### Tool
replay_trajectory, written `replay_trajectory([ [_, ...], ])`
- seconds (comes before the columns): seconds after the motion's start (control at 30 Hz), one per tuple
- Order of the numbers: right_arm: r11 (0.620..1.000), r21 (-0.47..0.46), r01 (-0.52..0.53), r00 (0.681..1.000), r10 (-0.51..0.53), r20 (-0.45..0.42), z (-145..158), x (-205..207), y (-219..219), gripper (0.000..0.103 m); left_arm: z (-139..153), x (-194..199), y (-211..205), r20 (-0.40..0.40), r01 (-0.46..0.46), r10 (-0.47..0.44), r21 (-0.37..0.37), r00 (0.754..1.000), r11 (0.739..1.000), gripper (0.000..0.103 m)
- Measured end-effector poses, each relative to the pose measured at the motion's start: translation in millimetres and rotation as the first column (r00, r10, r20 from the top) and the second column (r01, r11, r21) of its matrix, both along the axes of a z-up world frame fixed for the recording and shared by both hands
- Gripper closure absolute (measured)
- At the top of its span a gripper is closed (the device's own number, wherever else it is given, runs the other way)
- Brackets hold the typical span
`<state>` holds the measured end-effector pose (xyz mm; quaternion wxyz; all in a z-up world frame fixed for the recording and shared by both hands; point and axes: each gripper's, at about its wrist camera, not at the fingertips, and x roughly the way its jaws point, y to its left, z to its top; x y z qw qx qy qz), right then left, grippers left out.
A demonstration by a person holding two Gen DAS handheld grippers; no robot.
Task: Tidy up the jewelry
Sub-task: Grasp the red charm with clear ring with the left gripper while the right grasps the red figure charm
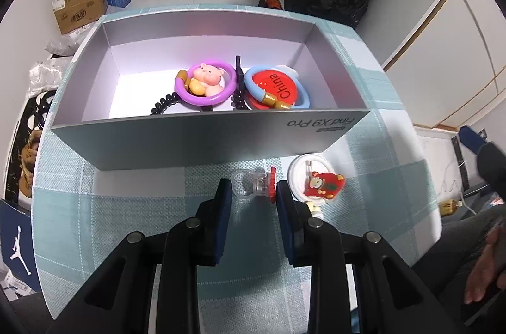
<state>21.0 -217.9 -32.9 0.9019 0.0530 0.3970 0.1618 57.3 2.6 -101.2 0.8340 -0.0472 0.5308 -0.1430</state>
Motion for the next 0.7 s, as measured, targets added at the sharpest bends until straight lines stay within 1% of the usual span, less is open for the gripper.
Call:
replay_trajectory([
  [0.17,1.0,0.0,-0.026,1.0,0.026,-0.005,-4.4,-2.2,4.7,0.003,10.3,-2.5,3.4,0.028,-0.003,0.004,-0.025,1.0,1.0,0.08],
  [0.27,0.999,0.018,-0.04,0.999,0.04,-0.023,-8.9,-1.3,8.1,0.003,19.6,-5.8,9.6,0.051,-0.016,0.019,-0.058,0.999,0.998,0.08],
  [0.3,0.999,0.023,-0.043,0.999,0.044,-0.029,-10.3,-0.3,8.8,0.003,25.2,-8.1,12.4,0.066,-0.016,0.021,-0.074,0.998,0.997,0.08],
  [0.43,0.997,0.037,-0.069,0.995,0.071,-0.063,-19.1,3.1,16.8,0.003,39.9,-15.3,20.7,0.122,-0.023,0.035,-0.096,0.992,0.995,0.08],
  [0.6,0.995,0.024,-0.101,0.989,0.103,-0.104,-30.1,7.6,32.1,0.004,44.3,-15.8,32.5,0.137,-0.053,0.071,-0.137,0.988,0.989,0.08],
  [0.7,0.991,0.012,-0.134,0.983,0.134,-0.127,-36.8,8.6,43.4,0.006,44.9,-12.8,40.1,0.129,-0.07,0.092,-0.167,0.987,0.984,0.08],
])
